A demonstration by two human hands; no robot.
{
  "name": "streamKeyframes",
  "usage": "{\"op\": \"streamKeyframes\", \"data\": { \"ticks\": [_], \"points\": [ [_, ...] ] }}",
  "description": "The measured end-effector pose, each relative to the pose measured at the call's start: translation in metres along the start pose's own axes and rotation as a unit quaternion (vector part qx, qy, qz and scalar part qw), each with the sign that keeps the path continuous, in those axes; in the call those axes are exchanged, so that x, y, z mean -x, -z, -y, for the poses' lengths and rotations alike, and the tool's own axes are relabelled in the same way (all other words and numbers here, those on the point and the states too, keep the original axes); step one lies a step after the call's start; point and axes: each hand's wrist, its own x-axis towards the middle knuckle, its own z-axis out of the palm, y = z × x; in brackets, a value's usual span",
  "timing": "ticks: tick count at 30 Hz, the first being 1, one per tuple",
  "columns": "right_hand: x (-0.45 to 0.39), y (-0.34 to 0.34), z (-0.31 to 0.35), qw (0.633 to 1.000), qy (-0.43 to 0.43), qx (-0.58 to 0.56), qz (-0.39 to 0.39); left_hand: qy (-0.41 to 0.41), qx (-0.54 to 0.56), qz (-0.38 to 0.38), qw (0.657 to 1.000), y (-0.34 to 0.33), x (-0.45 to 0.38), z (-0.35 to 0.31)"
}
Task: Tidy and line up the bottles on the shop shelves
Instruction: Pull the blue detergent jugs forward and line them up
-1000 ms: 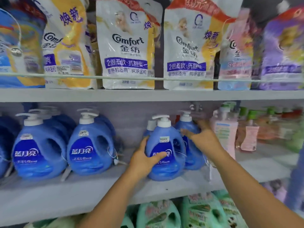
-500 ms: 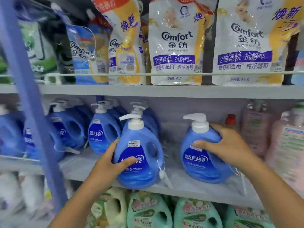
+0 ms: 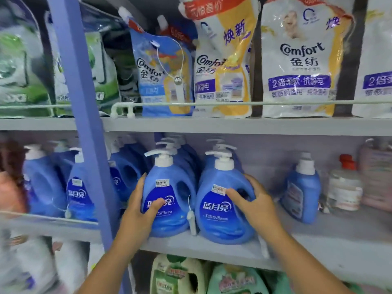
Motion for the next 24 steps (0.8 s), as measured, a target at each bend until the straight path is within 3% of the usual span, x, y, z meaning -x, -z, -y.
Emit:
{"op": "streamKeyframes", "data": {
  "ticks": [3, 6, 12, 16, 24],
  "points": [
    [0.006, -0.012, -0.015, 0.992, 0.043, 0.103, -0.064, -0.002, -0.026, 0.000, 1.000, -0.003, -0.012, 0.010],
    [0.015, -0.017, -0.026, 0.974, 0.077, 0.204, -0.063, 0.011, -0.005, -0.012, 1.000, -0.008, -0.021, 0.027],
    [0.012, -0.022, -0.035, 0.995, -0.026, 0.092, -0.043, 0.061, 0.053, -0.064, 0.995, -0.008, -0.035, 0.037],
    [0.015, -0.025, -0.032, 0.996, -0.047, 0.040, -0.060, 0.075, 0.044, -0.090, 0.992, -0.010, -0.040, 0.039],
    [0.019, -0.030, -0.027, 0.993, -0.057, 0.082, -0.068, 0.096, 0.052, -0.116, 0.987, -0.009, -0.041, 0.050]
  ]
}}
